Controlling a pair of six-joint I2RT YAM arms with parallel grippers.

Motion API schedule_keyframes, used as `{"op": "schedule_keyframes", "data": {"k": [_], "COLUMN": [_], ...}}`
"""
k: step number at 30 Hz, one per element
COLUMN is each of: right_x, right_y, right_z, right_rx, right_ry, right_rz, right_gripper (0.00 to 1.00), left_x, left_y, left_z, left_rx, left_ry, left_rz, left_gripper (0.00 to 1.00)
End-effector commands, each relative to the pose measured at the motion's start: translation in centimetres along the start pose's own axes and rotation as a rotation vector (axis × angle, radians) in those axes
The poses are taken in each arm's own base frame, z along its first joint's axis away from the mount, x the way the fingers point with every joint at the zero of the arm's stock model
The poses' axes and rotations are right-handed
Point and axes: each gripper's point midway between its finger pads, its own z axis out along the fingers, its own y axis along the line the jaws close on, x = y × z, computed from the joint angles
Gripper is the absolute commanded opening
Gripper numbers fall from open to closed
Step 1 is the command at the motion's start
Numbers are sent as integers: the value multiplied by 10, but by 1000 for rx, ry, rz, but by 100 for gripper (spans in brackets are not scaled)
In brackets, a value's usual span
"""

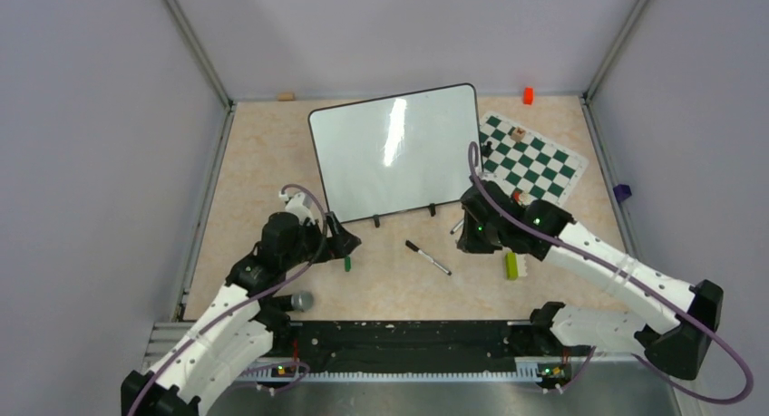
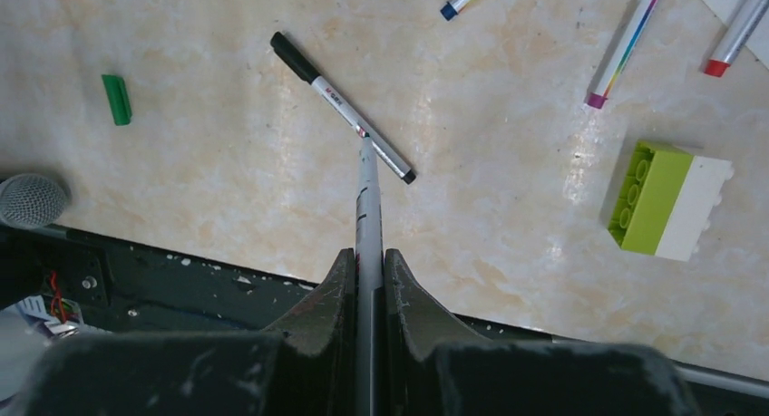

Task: Write a sentence on the whiteboard
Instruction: Hold the whiteboard on the whiteboard stand.

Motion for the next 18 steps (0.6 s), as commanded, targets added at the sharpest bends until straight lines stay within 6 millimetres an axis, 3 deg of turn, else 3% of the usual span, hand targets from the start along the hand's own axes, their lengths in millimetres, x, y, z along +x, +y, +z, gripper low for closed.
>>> {"op": "schedule_keyframes", "data": {"k": [1,8,18], "right_x": [-13,-17,-18], "right_y": [20,27,26], "right_z": [-19,-37,-41], "right_rx": [-178,-327,-339], "right_ry": [-100,-205,-226], "right_rz": [-4,-54,-93], "right_gripper": [0,0,0], "left_x": [-20,-25,-22], "left_y": [-26,-38,-9], "left_z": [-19,-30,-17], "left_rx": [120,212,93], "left_ry": [-104,-178,-214], "left_rz": [70,93,1], "left_gripper": [99,98,98]}}
